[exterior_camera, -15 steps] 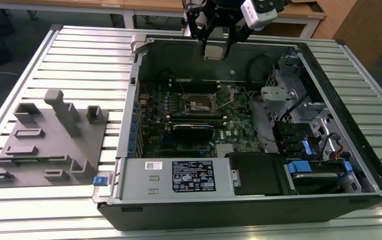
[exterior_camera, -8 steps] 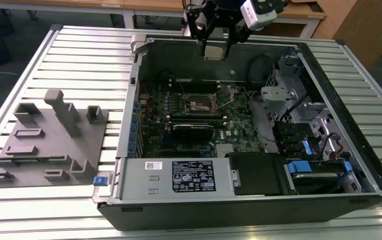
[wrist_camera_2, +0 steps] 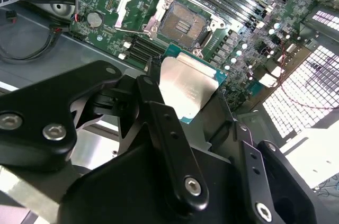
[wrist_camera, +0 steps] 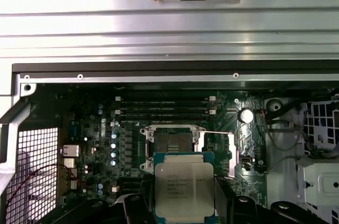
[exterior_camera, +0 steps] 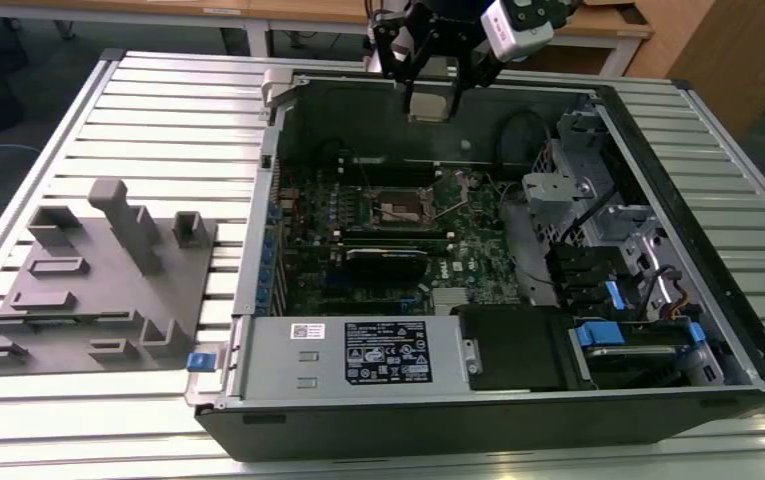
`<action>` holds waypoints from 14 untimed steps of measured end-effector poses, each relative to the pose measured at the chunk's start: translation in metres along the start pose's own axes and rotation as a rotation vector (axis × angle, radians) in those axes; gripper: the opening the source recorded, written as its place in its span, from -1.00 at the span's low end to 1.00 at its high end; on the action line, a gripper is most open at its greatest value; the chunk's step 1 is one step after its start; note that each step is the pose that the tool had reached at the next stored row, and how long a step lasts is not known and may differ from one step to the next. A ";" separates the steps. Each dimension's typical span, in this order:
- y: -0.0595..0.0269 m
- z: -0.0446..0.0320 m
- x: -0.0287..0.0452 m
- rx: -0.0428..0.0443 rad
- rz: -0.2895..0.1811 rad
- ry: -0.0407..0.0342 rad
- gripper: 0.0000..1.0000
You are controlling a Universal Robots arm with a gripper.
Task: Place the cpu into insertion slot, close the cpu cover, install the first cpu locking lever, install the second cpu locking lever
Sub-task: 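Place the cpu into insertion slot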
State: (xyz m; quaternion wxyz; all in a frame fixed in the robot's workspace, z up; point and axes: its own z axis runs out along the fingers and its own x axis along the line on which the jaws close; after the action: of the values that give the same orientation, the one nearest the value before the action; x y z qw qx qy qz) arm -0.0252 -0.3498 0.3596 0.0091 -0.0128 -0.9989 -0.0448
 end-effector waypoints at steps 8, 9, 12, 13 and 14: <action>-0.0002 0.0021 0.0000 -0.0001 0.000 0.0000 0.08; -0.0002 0.0024 0.0000 -0.0001 0.000 0.0000 0.08; -0.0003 0.0033 -0.0001 0.0000 0.000 0.0000 0.08; -0.0003 0.0037 -0.0001 0.0000 0.000 0.0000 0.08; -0.0004 0.0040 -0.0001 0.0000 0.000 0.0000 0.08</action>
State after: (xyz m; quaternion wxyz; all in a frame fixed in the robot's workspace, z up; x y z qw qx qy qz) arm -0.0252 -0.3498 0.3556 0.0091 -0.0128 -0.9989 -0.0448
